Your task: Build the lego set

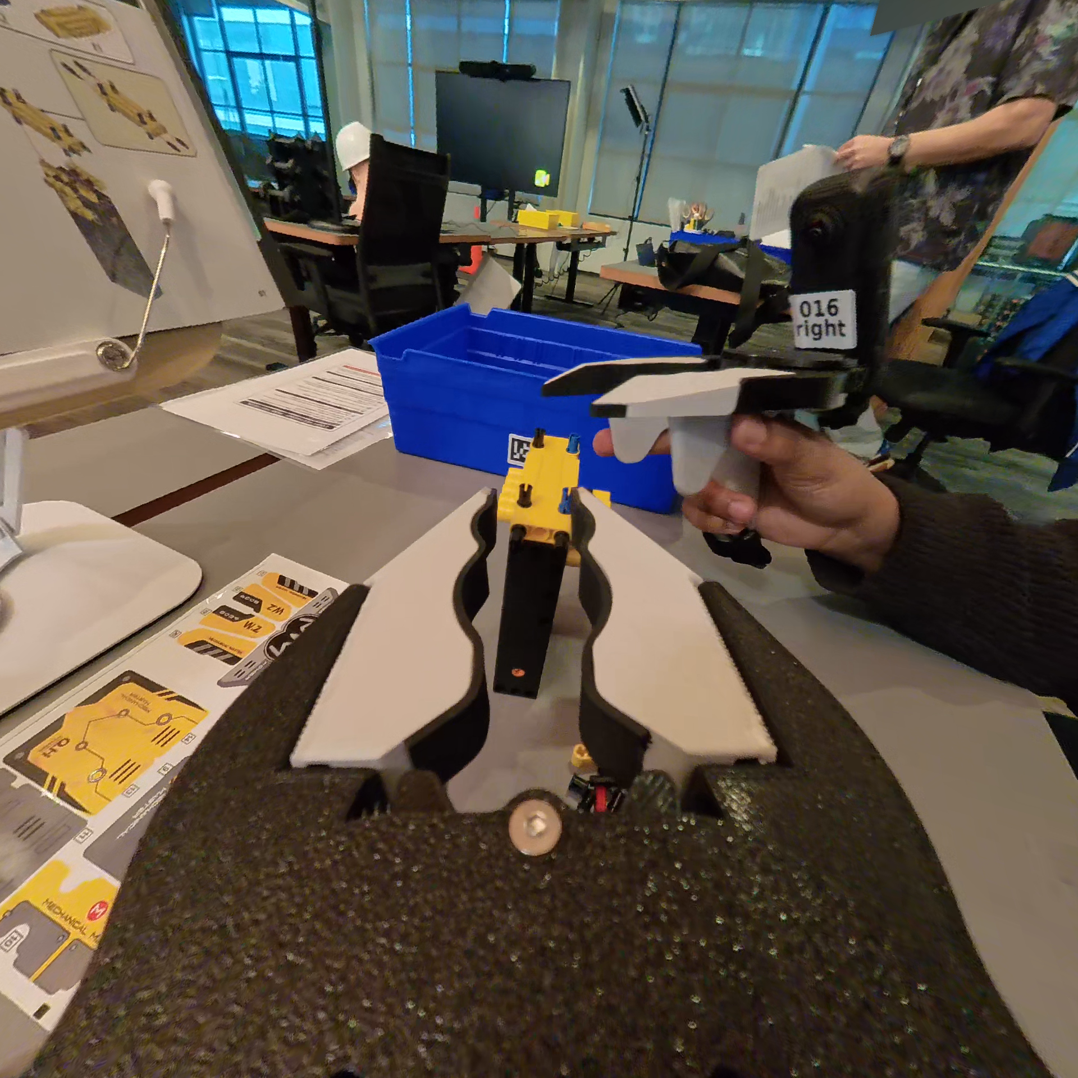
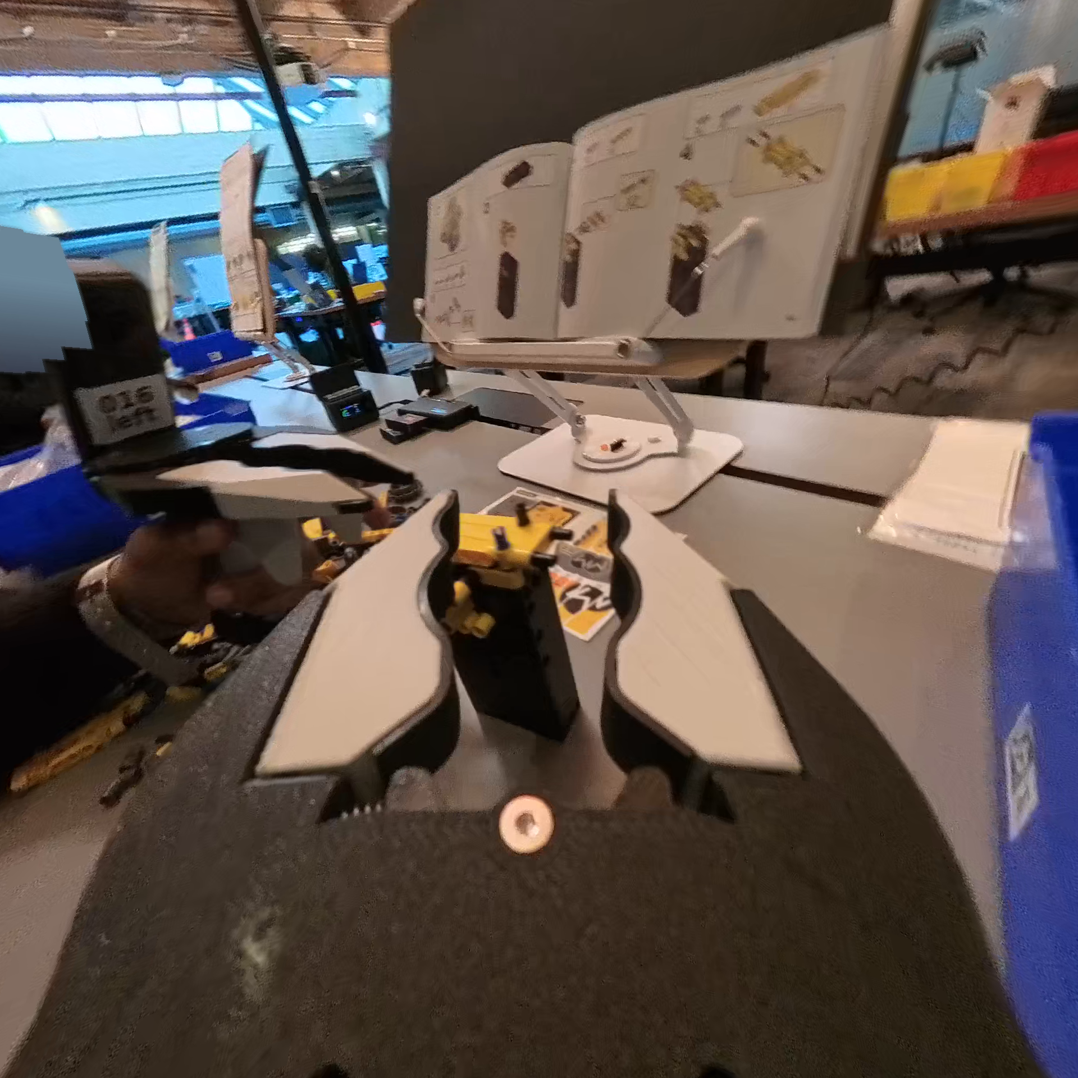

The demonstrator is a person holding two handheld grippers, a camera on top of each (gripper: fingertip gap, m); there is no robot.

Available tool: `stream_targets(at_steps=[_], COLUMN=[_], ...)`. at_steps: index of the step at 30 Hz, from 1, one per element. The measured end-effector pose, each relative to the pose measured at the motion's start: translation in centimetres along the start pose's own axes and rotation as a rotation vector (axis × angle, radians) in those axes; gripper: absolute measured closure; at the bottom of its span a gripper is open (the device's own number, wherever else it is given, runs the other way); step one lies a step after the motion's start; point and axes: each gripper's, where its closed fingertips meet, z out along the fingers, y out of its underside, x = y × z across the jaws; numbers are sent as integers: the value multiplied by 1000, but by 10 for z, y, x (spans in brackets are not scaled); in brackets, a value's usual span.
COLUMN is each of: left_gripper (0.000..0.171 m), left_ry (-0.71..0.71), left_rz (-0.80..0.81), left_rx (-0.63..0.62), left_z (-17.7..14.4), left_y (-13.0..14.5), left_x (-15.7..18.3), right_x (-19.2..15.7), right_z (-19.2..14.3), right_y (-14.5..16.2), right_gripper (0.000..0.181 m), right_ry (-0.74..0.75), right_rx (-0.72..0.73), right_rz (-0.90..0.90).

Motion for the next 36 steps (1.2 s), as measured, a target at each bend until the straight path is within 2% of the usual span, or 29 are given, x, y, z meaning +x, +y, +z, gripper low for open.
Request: stream_targets(at_steps=[1,4,7,12,14,17,22,32,36], left_gripper=[147,147,147,148,156,171,171,171,171], left_ry=[-3,-39,-52,-84,-80,-108,-91,-136,-110], left_rz=[6,32,61,86,93,99,96,143,93], left_rx=[0,-8,-18,-57,-53,-52,-50,-86,-76], left_z=[1,3,4,9,9,9,8,8,7], left_y=[0,1,3,11,11,10,11,12,11], left_x=[1,-1,1,-1,1,-3,-2,-4,-4], right_x=[4,5,1,-2,-3,-5,-6,-8,-8], right_z=[0,1,1,5,5,6,6,5,5], right_y=[2,9,6,15,16,18,18,21,21], right_gripper=[133,159,181,181,181,181,181,181,181], right_ry=[4,-13,6,49,69,51,78,181,197], right_rx=[-13,-44,-28,-82,-91,-102,-129,-205,-203], right_rz=[22,32,-54,-214,-264,-218,-265,-518,-548])
